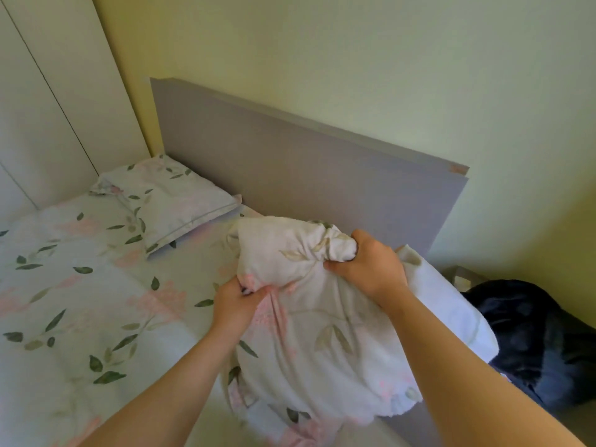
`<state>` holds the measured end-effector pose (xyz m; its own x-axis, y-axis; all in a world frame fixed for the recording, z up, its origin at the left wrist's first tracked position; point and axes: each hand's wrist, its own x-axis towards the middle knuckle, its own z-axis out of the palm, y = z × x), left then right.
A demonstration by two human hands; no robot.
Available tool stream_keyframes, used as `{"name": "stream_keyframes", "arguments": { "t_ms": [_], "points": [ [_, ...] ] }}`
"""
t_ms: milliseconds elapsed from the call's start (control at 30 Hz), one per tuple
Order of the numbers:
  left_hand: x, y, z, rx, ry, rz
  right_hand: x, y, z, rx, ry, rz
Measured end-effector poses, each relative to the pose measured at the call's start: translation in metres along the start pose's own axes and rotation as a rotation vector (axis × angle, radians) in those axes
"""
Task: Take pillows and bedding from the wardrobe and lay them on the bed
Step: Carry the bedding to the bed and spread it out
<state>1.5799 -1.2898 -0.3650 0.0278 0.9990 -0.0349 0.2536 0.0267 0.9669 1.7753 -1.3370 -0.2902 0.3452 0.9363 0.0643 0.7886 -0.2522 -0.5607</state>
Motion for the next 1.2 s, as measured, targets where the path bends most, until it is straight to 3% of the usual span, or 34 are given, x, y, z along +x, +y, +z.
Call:
{"name": "stream_keyframes", "arguments": {
  "t_ms": [233,367,500,567,633,700,767,900,1067,1133,1200],
  "points": [
    [0.021,0.066,0.006,-0.060,0.135,0.220,0.018,-0.006,-0.047,0.225,0.224,0.010],
    [0.034,0.076,0.005,0.043,0.078,0.242,0.018,0.006,-0.042,0.291,0.199,0.072],
    [0.038,0.053,0.010,0.301,0.027,0.243,0.012,0.030,-0.005,0.036,0.043,0.155],
    [0.033,0.037,0.014,0.410,-0.033,0.220,0.008,0.033,0.013,-0.120,0.073,0.129],
    [0.028,0.026,0.021,0.488,-0.131,0.212,0.003,0.030,0.028,-0.207,0.234,-0.061],
    [0.025,0.021,0.027,0.498,-0.223,0.233,0.002,0.028,0.047,-0.331,0.353,-0.367],
    [0.023,0.018,0.032,0.524,-0.296,0.250,0.001,0.035,0.066,-0.516,0.304,-0.510],
    [0.020,0.004,0.038,0.642,-0.394,0.267,0.003,0.045,0.073,-0.638,0.216,-0.418],
    [0.015,-0.016,0.040,0.591,-0.479,0.342,-0.003,0.047,0.063,-0.714,0.186,-0.393],
    [0.022,-0.031,0.037,0.775,-0.517,0.324,-0.006,0.053,0.058,-0.680,0.206,-0.383],
    [0.025,-0.040,0.029,1.012,-0.576,0.149,-0.007,0.058,0.051,-0.679,0.253,-0.344]
  ]
}}
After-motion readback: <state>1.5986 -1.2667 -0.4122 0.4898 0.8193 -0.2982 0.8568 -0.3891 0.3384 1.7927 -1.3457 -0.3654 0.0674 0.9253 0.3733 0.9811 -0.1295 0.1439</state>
